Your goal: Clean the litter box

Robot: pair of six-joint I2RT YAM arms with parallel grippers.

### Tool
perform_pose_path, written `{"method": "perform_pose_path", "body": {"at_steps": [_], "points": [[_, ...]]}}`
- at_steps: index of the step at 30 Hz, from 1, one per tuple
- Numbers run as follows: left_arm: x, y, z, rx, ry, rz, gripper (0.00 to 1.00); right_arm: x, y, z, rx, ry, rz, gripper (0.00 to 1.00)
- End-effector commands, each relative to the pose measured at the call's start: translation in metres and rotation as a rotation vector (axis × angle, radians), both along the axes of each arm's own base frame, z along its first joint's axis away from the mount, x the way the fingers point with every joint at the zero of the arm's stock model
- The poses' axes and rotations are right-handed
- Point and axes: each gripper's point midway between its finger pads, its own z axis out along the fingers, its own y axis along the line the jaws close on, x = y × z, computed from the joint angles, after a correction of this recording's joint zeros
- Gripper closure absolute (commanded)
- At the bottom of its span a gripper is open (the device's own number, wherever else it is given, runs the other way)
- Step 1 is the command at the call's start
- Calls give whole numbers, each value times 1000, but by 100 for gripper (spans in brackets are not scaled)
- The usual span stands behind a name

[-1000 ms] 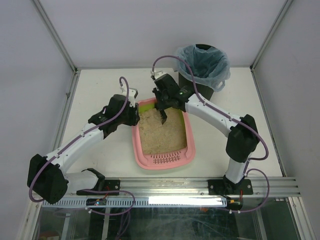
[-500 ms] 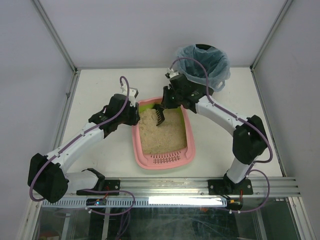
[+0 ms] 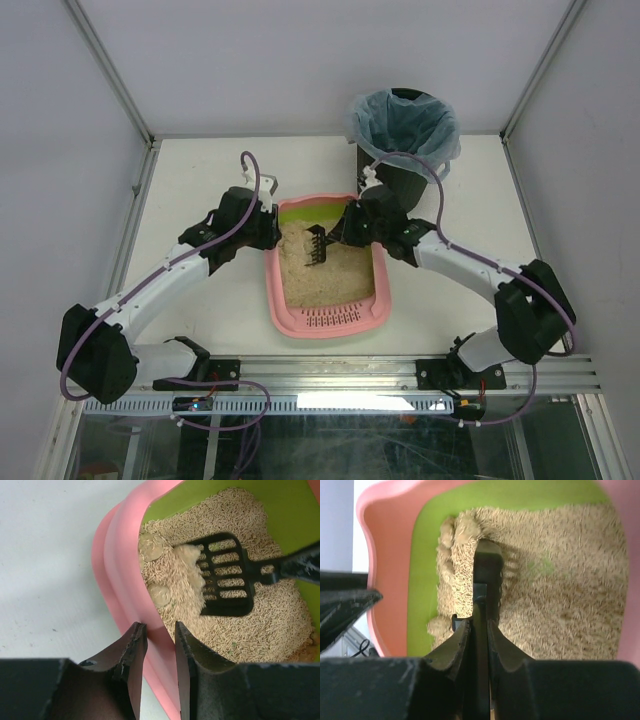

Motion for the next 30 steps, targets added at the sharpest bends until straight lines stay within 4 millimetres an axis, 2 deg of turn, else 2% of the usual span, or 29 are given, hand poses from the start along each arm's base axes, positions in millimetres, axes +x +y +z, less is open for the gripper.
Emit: {"method": "perform_pose_path", "body": {"at_steps": [1, 3, 7, 13, 22, 24, 27, 28, 30], "points": [[-13, -22, -13, -39, 70, -108, 82, -23, 11, 48, 220, -57, 6, 100], [-13, -21, -12, -38, 68, -106, 82, -29, 4, 57, 264, -80, -23, 100], [-12, -19, -10, -35, 58, -97, 81, -34, -15, 59, 297, -107, -104, 100], [-11, -16, 0, -43, 26, -82, 72, -45, -41, 61, 320, -131, -188, 100], [-10, -14, 16, -71, -34, -67, 56, -66, -75, 64, 491, -148, -325, 100], [-9, -13, 18, -71, -43, -62, 55, -70, -74, 66, 535, -149, -312, 100], [-9, -12, 19, -74, -50, -60, 54, -78, -60, 74, 529, -148, -203, 100], [-9, -13, 20, -74, -52, -59, 54, -80, -62, 73, 517, -137, -205, 100], [-9, -12, 20, -75, -51, -60, 53, -73, -84, 71, 527, -170, -332, 100]]}}
